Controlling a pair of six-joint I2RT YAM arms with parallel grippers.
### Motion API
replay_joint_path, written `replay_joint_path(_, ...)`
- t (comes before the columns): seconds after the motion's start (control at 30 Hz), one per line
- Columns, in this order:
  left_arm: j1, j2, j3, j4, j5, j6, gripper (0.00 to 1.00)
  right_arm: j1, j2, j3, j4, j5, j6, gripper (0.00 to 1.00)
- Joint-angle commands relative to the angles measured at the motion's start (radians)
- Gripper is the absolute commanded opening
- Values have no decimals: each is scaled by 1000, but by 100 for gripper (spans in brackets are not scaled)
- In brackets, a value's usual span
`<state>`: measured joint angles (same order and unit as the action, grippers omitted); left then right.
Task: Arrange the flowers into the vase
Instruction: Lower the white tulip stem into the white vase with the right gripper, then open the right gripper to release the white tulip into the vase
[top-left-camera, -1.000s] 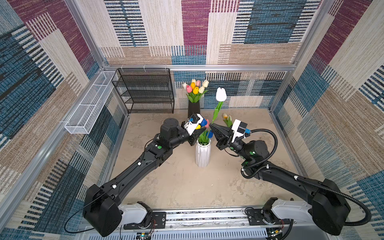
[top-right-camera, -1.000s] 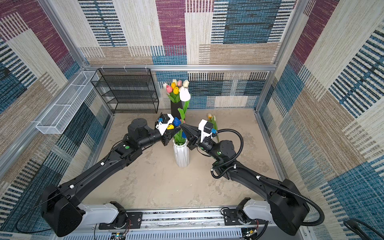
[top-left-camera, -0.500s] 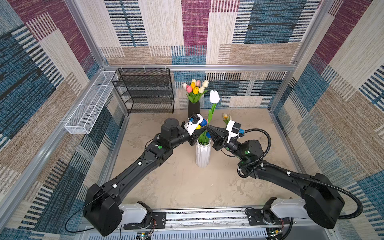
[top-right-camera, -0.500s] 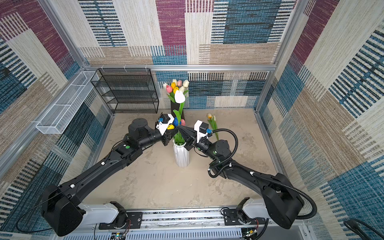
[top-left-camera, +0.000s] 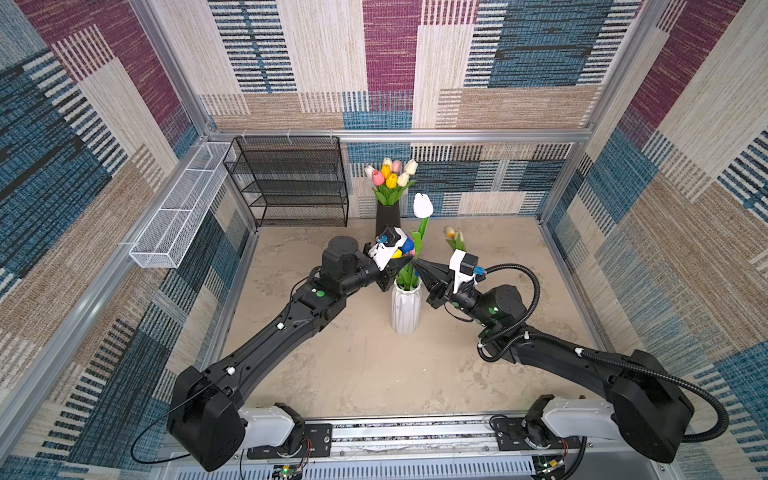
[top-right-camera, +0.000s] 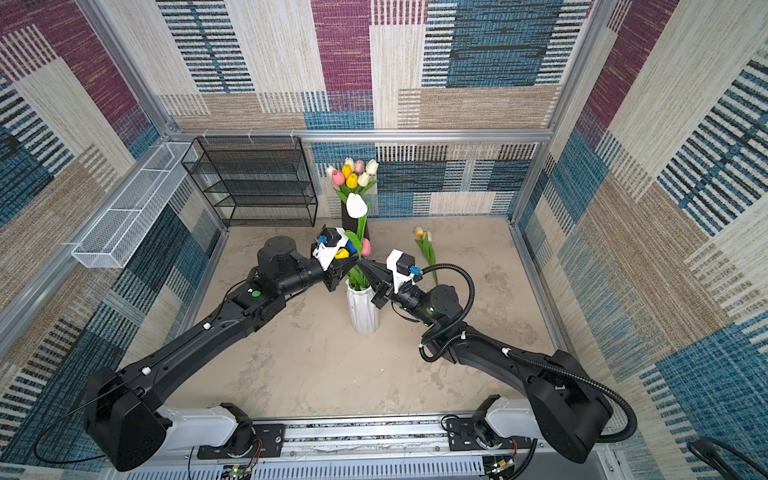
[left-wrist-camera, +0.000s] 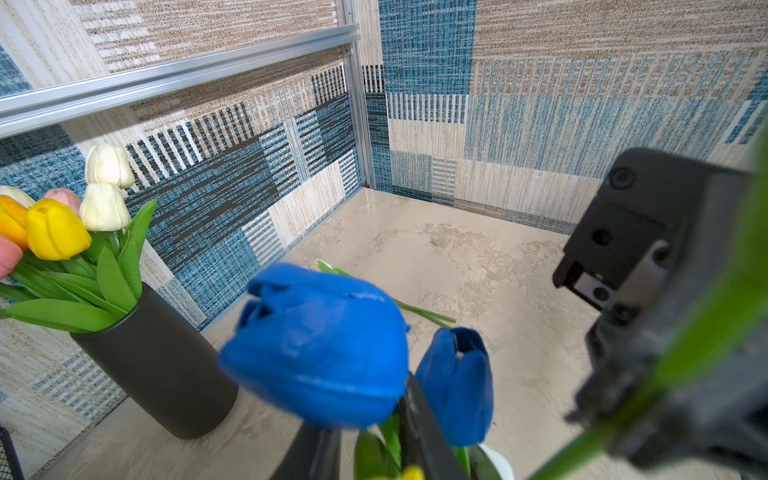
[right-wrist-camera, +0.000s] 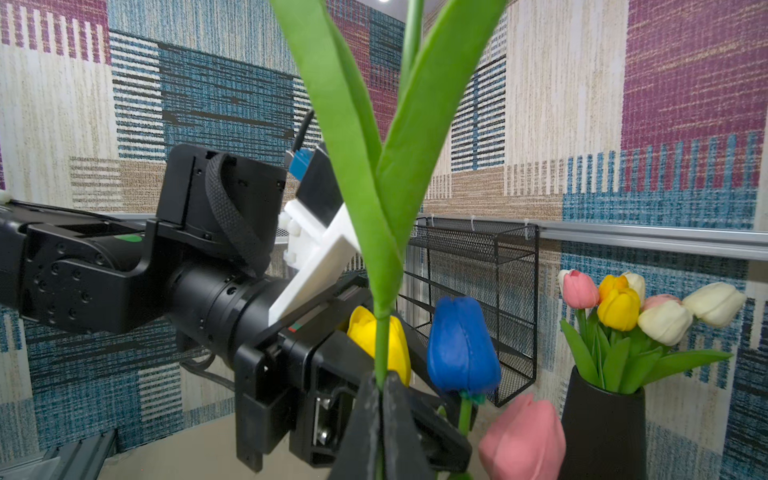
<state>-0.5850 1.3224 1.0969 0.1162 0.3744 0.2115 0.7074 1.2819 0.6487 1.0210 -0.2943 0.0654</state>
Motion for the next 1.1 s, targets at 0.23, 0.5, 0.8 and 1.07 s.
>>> replay_joint_path(0.23, 1, 1, 17, 20, 19, 0, 27, 1, 68, -18, 102, -42, -6, 0)
replay_joint_path(0.5, 1, 0, 18, 21, 21, 1, 27, 0, 69, -17, 128, -70, -23, 0)
replay_joint_path(0.8, 1, 2, 15, 29, 22, -4, 27, 1, 102, -88, 179, -75, -16, 1)
replay_joint_path(1.07, 1, 4, 11, 31, 21, 0, 27, 1, 19, -123, 103, -3, -64, 42)
